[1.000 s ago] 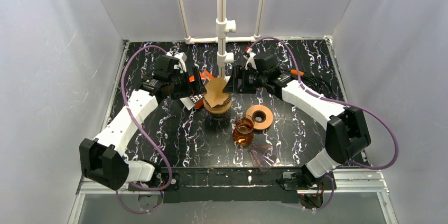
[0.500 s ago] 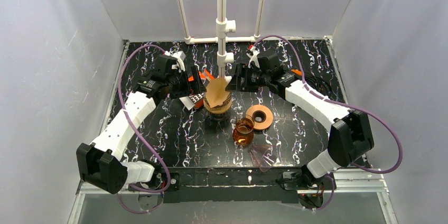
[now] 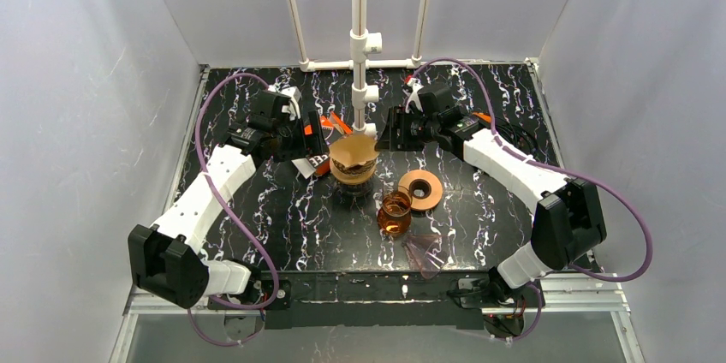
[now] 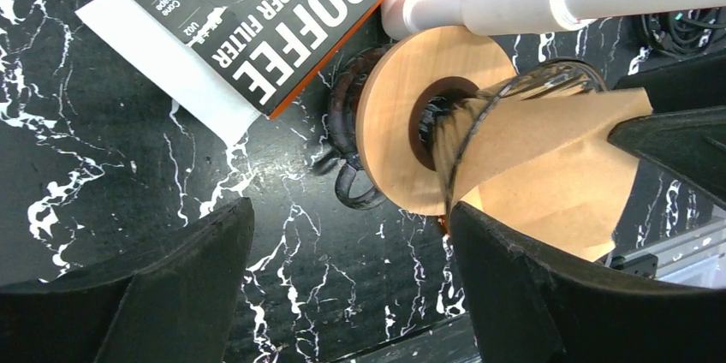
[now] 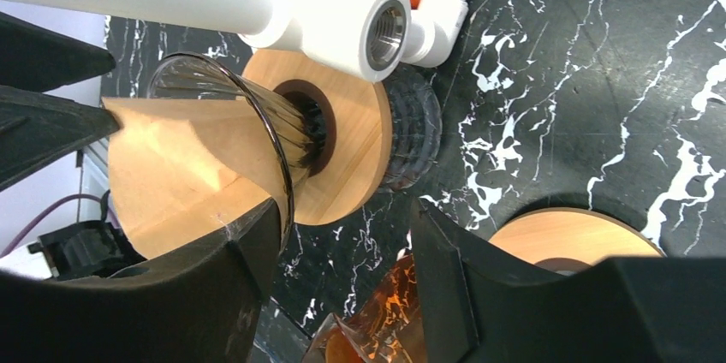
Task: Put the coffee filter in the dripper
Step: Place the coffee filter in the coffee dripper.
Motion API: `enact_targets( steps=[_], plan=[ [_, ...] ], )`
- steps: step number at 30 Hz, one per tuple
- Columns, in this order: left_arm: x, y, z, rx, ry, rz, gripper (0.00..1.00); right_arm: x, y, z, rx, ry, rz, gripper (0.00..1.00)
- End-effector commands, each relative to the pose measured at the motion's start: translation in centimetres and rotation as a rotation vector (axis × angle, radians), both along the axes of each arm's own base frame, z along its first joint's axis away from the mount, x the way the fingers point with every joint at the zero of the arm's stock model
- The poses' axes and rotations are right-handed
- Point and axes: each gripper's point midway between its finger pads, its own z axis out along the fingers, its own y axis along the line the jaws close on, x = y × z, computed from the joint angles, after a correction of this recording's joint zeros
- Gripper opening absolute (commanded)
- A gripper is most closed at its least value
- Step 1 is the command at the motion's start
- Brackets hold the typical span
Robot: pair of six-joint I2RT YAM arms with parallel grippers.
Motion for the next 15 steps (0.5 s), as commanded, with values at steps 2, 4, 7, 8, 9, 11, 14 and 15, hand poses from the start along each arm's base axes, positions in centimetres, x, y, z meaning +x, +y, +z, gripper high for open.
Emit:
enact_targets(
  steps=[2,4,7,8,9,11,14,15],
  plan=[
    [0.07,1.32,0.29,0.062,-0.009,0.016,0.82,0.80,-0.75,2.46,-0.020,-0.085,-0.011,0.63],
    [0.10,1.55,0.09,0.076,-0.004,0.021,0.81,0.79,-0.81,2.53,-0.021,-0.087,-0.012,0.63],
    [0.11,1.79,0.00,0.091,-0.001,0.024,0.81,0.81,-0.83,2.77,-0.019,-0.093,-0.013,0.63],
    [0.10,1.78,-0.01,0.092,0.000,0.023,0.81,0.77,-0.78,2.86,-0.017,-0.094,-0.011,0.63],
    [0.10,1.75,-0.02,0.092,0.000,0.023,0.81,0.78,-0.75,2.96,-0.015,-0.096,-0.010,0.63],
    [0.11,1.90,-0.11,0.099,0.002,0.027,0.81,0.84,-0.73,3.07,-0.013,-0.098,-0.010,0.63],
    [0.16,2.03,0.01,0.104,-0.002,0.033,0.80,0.77,-0.61,3.22,-0.006,-0.097,-0.004,0.63],
    [0.20,1.99,0.06,0.101,-0.003,0.033,0.80,0.66,-0.44,3.31,0.000,-0.094,0.003,0.63]
  ],
)
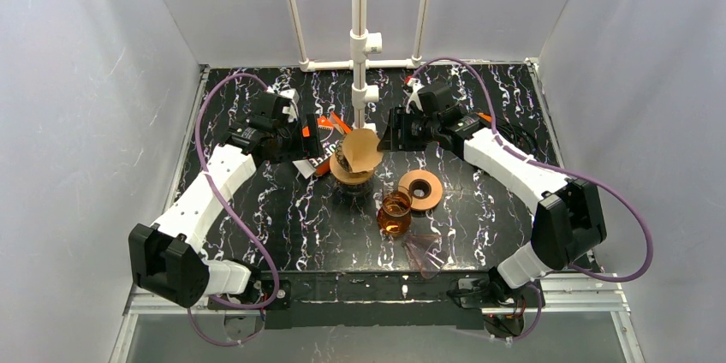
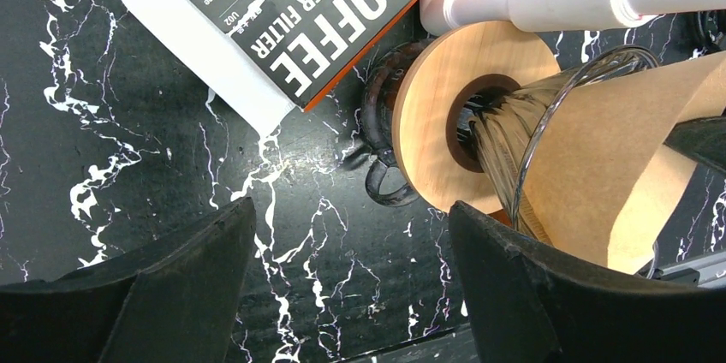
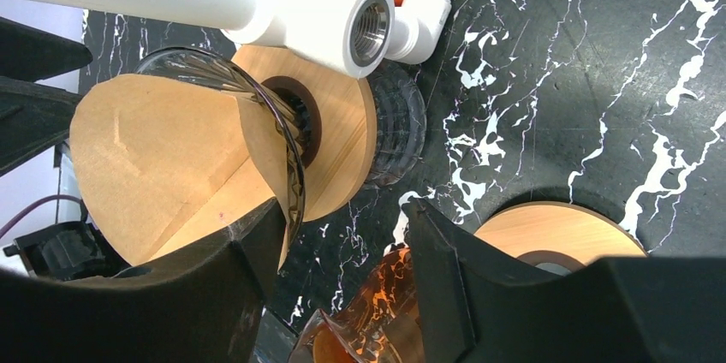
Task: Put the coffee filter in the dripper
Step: Place the coffee filter in the coffee dripper.
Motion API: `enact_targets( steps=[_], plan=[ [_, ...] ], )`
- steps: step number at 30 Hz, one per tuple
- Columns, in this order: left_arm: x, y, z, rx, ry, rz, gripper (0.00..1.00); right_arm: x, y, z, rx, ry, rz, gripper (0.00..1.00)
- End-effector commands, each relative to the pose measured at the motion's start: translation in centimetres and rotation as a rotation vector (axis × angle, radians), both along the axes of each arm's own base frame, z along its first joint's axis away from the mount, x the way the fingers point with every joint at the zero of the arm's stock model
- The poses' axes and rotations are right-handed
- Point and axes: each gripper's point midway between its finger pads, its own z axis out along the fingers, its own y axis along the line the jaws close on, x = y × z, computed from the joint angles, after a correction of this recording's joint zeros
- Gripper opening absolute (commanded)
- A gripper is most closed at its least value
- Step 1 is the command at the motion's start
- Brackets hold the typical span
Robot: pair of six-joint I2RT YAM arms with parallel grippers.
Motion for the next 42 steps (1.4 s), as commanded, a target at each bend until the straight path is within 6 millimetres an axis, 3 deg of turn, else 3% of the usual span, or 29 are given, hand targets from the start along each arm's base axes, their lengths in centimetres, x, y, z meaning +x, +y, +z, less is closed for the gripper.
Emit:
enact_targets(
  steps=[1,7,12,19,25,33,42],
  plan=[
    [0.4,0.4,1.0,0.014,-0.016,0.005,0.80,0.5,0.5,3.9,0.058,-0.081,0.016,0.63],
    [0.3,-0.3,1.9,-0.030,-0.031,-0.011,0.85,0.3,1.5,5.2,0.116,-0.089,0.061,0.70],
    [0.0,-2.0,4.0,-0.146,-0.080,-0.045,0.88,-0.2,3.2,6.0,0.223,-0.060,0.107,0.73],
    [-0.3,-4.1,6.3,-0.282,-0.117,-0.099,0.89,0.3,4.4,3.9,0.232,0.008,0.104,0.70],
    [-0.8,-5.0,6.9,-0.332,-0.122,-0.147,0.91,0.3,5.6,2.3,0.210,0.045,0.120,0.68],
    [-0.8,-5.6,4.8,-0.332,-0.061,-0.175,0.91,0.0,7.1,1.1,0.138,0.045,0.131,0.68],
    [0.0,-5.0,1.5,-0.255,0.000,-0.156,0.85,0.1,7.2,-0.9,0.070,0.073,0.117,0.67]
  ],
)
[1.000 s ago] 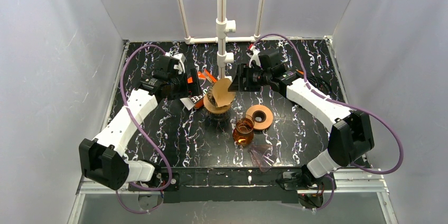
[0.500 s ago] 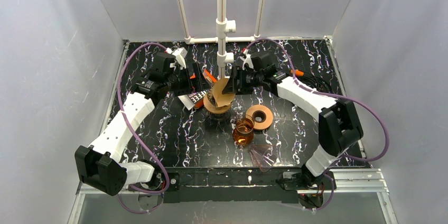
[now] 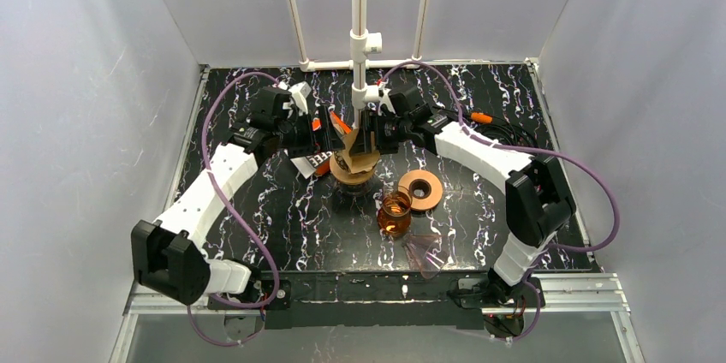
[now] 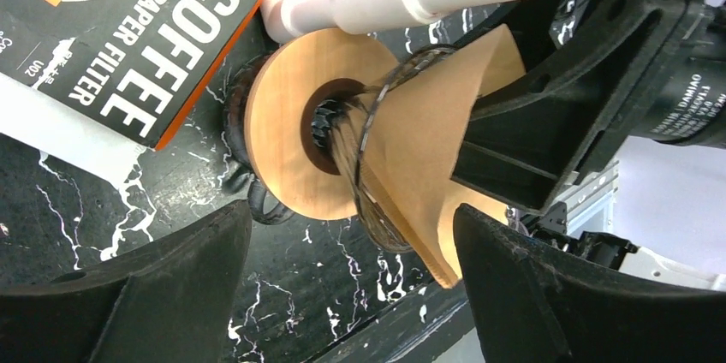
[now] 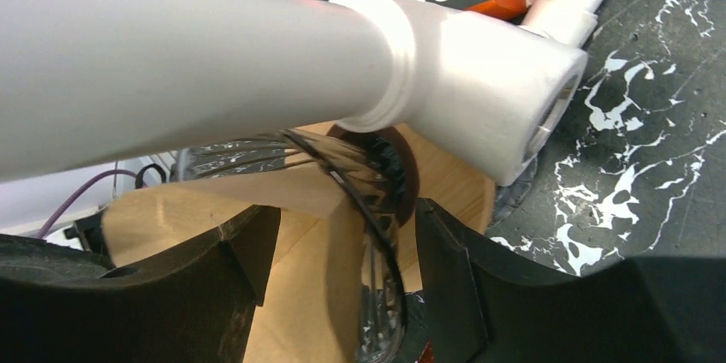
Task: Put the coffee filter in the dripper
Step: Place the coffee filter in the coffee dripper.
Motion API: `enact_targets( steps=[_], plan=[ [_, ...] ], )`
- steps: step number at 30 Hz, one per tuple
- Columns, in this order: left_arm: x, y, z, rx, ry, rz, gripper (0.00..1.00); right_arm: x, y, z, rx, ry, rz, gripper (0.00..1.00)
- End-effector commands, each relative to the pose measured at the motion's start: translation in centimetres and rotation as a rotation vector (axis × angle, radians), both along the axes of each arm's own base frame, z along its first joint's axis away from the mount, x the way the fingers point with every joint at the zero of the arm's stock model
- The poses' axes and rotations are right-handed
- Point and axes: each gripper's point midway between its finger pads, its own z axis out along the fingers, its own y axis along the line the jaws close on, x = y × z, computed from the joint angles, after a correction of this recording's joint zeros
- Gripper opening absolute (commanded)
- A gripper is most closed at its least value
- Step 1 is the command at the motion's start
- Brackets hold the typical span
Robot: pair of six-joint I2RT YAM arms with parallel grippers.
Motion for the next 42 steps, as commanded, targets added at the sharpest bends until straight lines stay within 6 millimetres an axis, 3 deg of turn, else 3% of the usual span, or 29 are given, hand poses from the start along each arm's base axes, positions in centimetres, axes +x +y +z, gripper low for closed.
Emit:
enact_targets(
  steps=[1,7,13,20,25,32,42],
  plan=[
    [0.0,0.6,-1.9,0.045,0.036,-0.004,0.84,0.7,0.3,0.1,-0.027,-0.022,-0.002,0.67],
    [0.5,1.6,-3.9,0.113,0.067,0.040,0.80,0.6,0.0,0.4,-0.028,-0.037,-0.006,0.69],
    [0.5,2.9,-5.4,0.189,0.111,0.085,0.79,0.8,-0.8,2.3,-0.016,-0.091,-0.042,0.78],
    [0.5,4.1,-5.7,0.244,0.109,0.123,0.78,1.1,-2.0,4.3,0.036,-0.109,-0.072,0.87],
    [0.5,3.9,-5.6,0.235,0.105,0.113,0.79,1.1,-2.3,4.9,0.091,-0.095,-0.069,0.87],
    [0.5,2.2,-3.1,0.121,0.037,0.070,0.90,0.9,-2.8,6.0,0.141,-0.093,-0.071,0.89],
    [0.1,1.3,0.9,0.023,-0.051,0.054,0.98,0.7,-4.3,8.2,0.180,-0.134,-0.099,0.96]
  ],
)
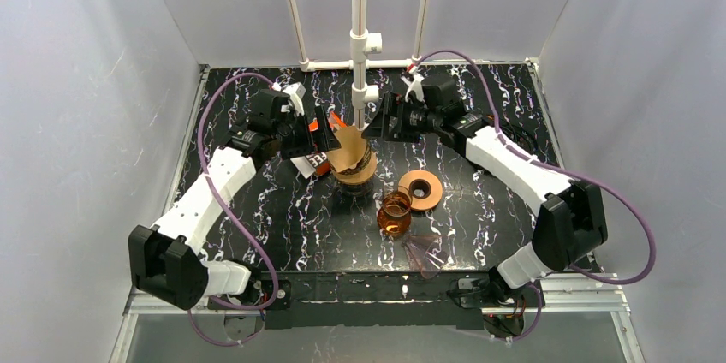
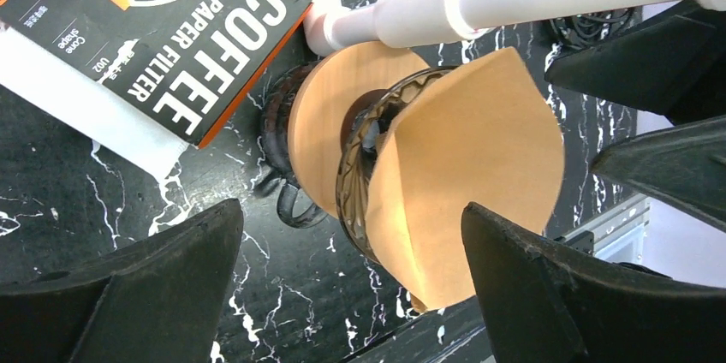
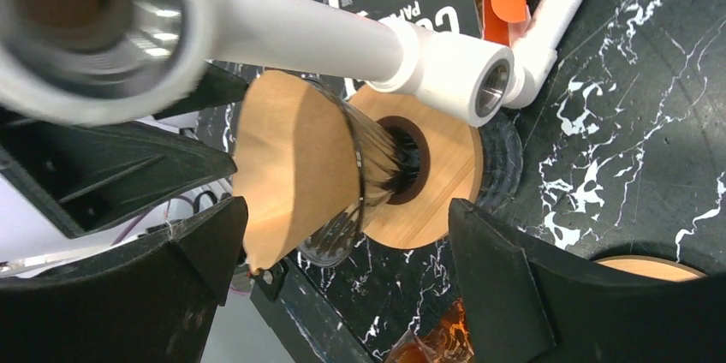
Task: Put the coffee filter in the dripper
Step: Place the coffee filter in the coffee dripper.
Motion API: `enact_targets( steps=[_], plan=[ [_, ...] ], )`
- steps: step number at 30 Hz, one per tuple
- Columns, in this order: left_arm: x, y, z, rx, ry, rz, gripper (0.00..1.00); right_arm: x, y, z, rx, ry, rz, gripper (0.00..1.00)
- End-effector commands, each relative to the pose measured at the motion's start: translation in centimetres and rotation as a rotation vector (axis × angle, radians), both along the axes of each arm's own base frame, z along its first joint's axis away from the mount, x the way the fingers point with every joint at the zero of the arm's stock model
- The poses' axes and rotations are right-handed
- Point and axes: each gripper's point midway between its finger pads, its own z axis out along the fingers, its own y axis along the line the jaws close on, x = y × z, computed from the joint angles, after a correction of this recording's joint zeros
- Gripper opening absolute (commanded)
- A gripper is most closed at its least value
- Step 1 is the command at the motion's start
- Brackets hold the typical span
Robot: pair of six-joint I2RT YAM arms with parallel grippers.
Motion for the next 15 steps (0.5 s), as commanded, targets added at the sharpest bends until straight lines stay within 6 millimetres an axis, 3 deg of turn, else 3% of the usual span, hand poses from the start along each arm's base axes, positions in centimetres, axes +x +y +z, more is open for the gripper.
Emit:
enact_targets(
  steps=[1,10,15],
  plan=[
    [-0.6,-0.3,2.5,-0.056,-0.045,-0.023,0.98,-0.1,-0.5,3.2,0.068,-0.079,-0.004,0.96],
    [-1.6,0.2,3.2,-0.053,-0.063,-0.025,0.98,-0.3,-1.4,3.0,0.069,-0.073,-0.017,0.98],
    [-3.1,1.1,4.4,-0.039,-0.109,-0.029,0.98,-0.4,-3.2,2.0,0.058,-0.057,-0.052,0.98]
  ],
)
